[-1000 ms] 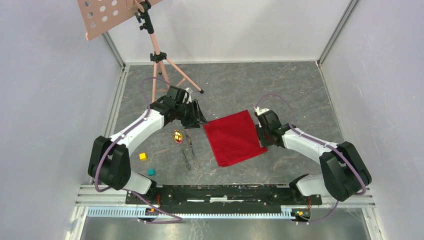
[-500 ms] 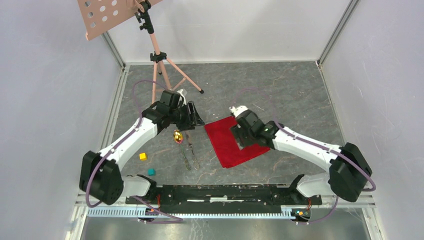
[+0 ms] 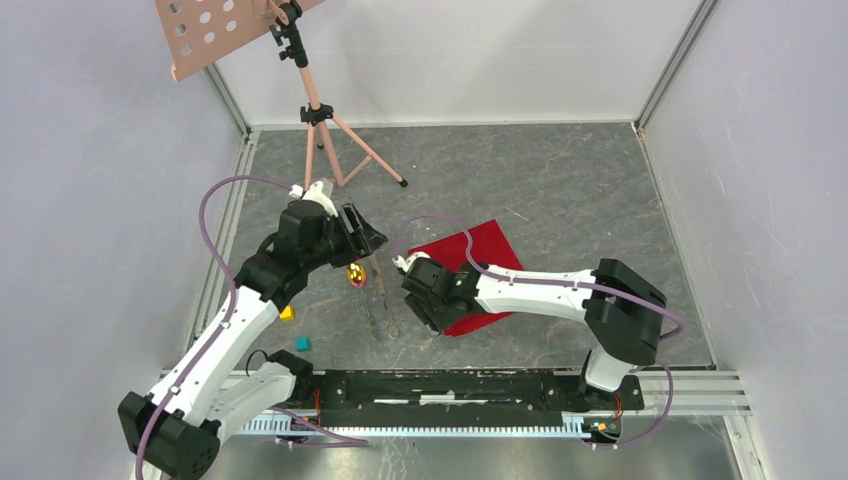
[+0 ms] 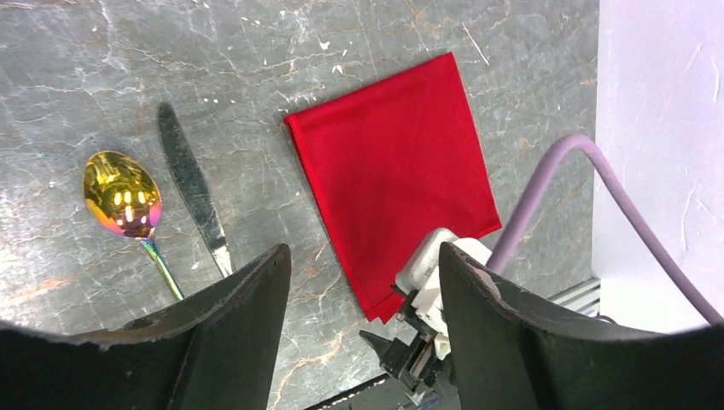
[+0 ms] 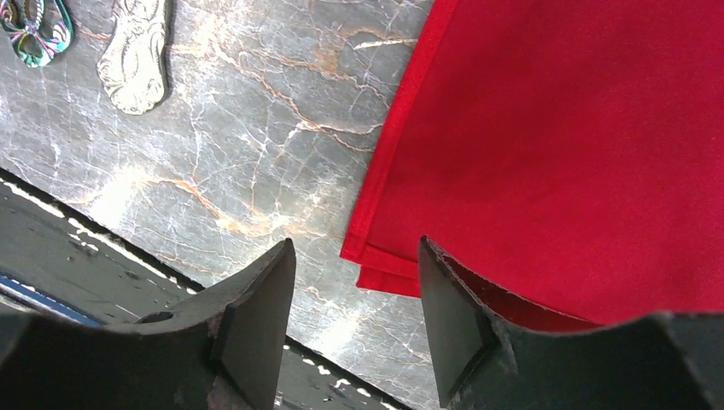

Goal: Fold the napkin into a case and place the utensils inside
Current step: Smooth out the lower triangle-folded napkin at the center of the board, then pick up the lower triangle-folded napkin from the center of the board, then fold the lower triangle-folded napkin at the center of the board.

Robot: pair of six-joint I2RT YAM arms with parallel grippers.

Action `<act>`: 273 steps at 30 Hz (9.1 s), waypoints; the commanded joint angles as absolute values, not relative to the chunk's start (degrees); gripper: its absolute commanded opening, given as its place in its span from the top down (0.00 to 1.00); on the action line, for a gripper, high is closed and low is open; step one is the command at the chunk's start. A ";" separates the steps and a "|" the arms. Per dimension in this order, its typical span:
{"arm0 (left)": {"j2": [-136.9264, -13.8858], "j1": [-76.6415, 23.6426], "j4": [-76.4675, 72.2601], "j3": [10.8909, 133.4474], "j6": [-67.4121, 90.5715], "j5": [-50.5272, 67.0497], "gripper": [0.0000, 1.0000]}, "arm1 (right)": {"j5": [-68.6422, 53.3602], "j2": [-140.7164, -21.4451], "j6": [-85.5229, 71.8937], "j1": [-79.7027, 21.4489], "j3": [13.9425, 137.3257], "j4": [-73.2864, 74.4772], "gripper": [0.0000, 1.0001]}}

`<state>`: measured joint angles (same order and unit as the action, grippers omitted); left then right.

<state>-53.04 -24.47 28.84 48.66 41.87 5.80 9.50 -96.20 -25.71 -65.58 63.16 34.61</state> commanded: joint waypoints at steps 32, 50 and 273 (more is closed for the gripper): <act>-54.89 -24.43 29.65 48.89 37.84 4.79 0.26 | 15.06 -100.61 -28.11 -65.86 59.09 29.34 1.00; -81.39 -25.57 -2.44 40.95 64.53 29.34 0.20 | -11.57 -74.98 -32.45 -50.18 33.11 -2.25 1.00; -120.97 -40.67 65.27 101.12 67.89 -12.00 0.98 | 35.36 -88.02 -14.74 -66.76 35.47 -12.86 0.87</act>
<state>-125.19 -41.21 66.15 102.72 69.95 -11.42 34.02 -89.97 -12.95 -66.74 35.55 -11.60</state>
